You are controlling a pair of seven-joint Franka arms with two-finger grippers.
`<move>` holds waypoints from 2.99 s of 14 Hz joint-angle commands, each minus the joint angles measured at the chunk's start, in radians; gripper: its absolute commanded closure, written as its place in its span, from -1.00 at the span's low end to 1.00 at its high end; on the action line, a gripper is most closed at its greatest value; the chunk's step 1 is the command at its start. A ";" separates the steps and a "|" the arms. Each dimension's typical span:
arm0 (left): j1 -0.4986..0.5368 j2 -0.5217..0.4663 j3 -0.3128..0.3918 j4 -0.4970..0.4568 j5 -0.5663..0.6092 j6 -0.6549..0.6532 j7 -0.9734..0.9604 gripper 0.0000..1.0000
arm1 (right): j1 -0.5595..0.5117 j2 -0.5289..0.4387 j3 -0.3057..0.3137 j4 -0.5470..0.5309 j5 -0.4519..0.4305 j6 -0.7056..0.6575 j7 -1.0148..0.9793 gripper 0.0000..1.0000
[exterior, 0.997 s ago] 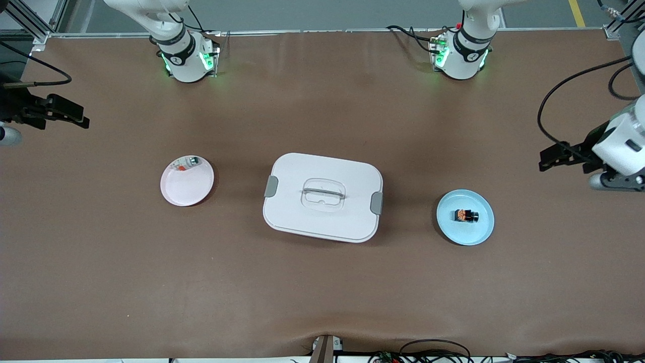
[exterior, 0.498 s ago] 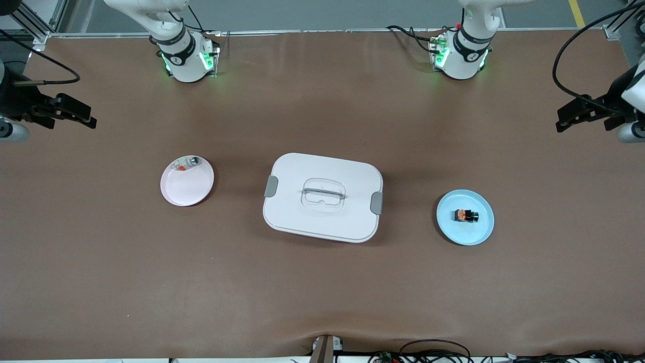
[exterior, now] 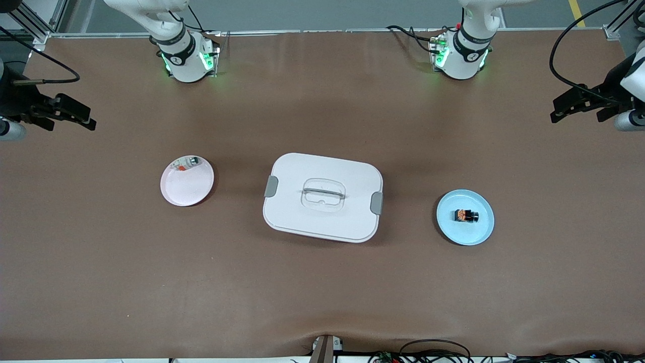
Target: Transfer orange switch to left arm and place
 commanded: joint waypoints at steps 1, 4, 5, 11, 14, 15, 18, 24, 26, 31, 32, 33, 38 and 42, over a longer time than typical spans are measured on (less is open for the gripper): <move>-0.003 -0.056 0.005 -0.049 -0.018 0.002 -0.006 -1.00 | -0.006 -0.055 0.003 -0.065 0.013 0.038 0.009 -1.00; -0.026 -0.077 0.007 -0.060 -0.018 -0.001 -0.020 -1.00 | -0.004 -0.056 0.004 -0.064 -0.017 0.062 -0.001 -1.00; -0.044 -0.079 0.010 -0.062 -0.011 -0.002 -0.023 -1.00 | -0.003 -0.056 0.006 -0.064 -0.037 0.073 -0.003 -1.00; -0.089 -0.085 0.025 -0.063 0.021 0.001 -0.023 -1.00 | 0.003 -0.058 0.010 -0.062 -0.065 0.099 -0.003 -1.00; -0.086 -0.084 0.035 -0.058 0.025 0.004 -0.022 -1.00 | 0.003 -0.058 0.010 -0.064 -0.065 0.100 -0.003 -1.00; -0.083 -0.084 0.035 -0.055 0.025 0.005 -0.022 -1.00 | 0.003 -0.058 0.010 -0.064 -0.065 0.100 -0.003 -1.00; -0.078 -0.071 0.035 -0.029 0.034 0.008 -0.003 -1.00 | 0.002 -0.066 0.010 -0.067 -0.063 0.104 -0.002 -1.00; -0.079 -0.018 0.033 0.032 0.032 0.005 -0.022 -1.00 | 0.000 -0.066 0.009 -0.069 -0.054 0.104 0.000 -1.00; -0.079 -0.012 0.033 0.031 0.032 0.004 -0.025 -1.00 | 0.000 -0.066 0.009 -0.067 -0.053 0.104 0.000 -1.00; -0.078 -0.015 0.025 0.029 0.035 -0.001 -0.106 -1.00 | -0.003 -0.066 0.004 -0.067 -0.037 0.099 0.003 -1.00; -0.076 -0.016 0.027 0.026 0.035 -0.007 -0.103 -1.00 | -0.003 -0.066 0.003 -0.067 -0.037 0.099 0.003 -1.00; -0.076 -0.016 0.028 0.026 0.037 -0.007 -0.101 -1.00 | -0.003 -0.066 0.003 -0.067 -0.037 0.099 0.003 -1.00; -0.076 -0.016 0.029 0.026 0.043 -0.009 -0.098 -1.00 | -0.001 -0.066 0.003 -0.067 -0.037 0.100 0.003 -1.00; -0.076 -0.016 0.032 0.030 0.042 -0.015 -0.098 -1.00 | -0.003 -0.066 0.003 -0.067 -0.037 0.099 0.003 -1.00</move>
